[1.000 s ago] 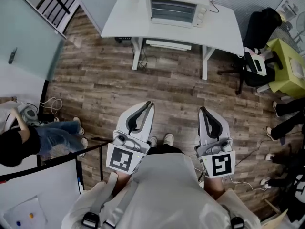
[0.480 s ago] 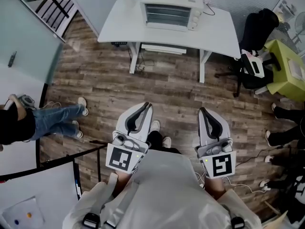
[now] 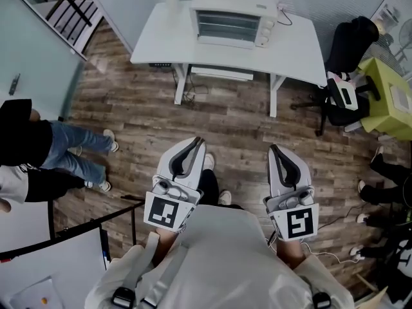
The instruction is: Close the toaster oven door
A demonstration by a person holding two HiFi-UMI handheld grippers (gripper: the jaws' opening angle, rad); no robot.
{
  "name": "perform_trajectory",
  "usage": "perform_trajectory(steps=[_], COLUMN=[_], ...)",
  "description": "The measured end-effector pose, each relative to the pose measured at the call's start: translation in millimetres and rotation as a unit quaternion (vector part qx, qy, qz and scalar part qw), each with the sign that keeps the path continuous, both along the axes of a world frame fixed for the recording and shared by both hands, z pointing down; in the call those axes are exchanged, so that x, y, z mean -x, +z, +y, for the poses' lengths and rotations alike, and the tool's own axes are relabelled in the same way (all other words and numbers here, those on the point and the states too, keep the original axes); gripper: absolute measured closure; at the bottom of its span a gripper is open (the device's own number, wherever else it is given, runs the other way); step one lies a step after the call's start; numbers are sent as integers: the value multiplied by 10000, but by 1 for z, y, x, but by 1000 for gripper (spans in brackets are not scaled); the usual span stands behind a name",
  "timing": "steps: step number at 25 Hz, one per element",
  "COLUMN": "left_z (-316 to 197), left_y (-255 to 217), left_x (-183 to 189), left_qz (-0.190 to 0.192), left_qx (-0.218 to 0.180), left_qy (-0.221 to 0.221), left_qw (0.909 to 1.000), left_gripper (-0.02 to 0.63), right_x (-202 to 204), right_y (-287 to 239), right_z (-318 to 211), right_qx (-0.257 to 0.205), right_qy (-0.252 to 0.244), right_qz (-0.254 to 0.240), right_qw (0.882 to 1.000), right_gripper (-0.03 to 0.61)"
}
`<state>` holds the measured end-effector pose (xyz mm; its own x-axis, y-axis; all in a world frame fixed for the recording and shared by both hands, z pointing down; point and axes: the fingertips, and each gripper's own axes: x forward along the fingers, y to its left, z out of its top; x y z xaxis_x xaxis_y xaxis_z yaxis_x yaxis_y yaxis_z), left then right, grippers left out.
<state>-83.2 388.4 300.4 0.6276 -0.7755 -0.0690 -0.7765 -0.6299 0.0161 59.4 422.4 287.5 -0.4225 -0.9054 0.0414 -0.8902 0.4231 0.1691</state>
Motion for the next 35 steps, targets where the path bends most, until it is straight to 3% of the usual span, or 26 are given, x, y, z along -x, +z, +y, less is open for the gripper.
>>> perform_trajectory(steps=[23, 35], left_z=[-158, -252], left_y=[7, 21], left_x=[37, 68], left_qz=[178, 153], left_qx=[-7, 244], left_qy=[18, 50], left_qw=[9998, 9996], left_gripper=[589, 589], right_x=[37, 70], right_y=[10, 10], right_z=[-160, -258], right_qx=[144, 180], right_qy=[-9, 6], right_qz=[142, 214], right_qw=[9998, 9996], right_gripper=[574, 574])
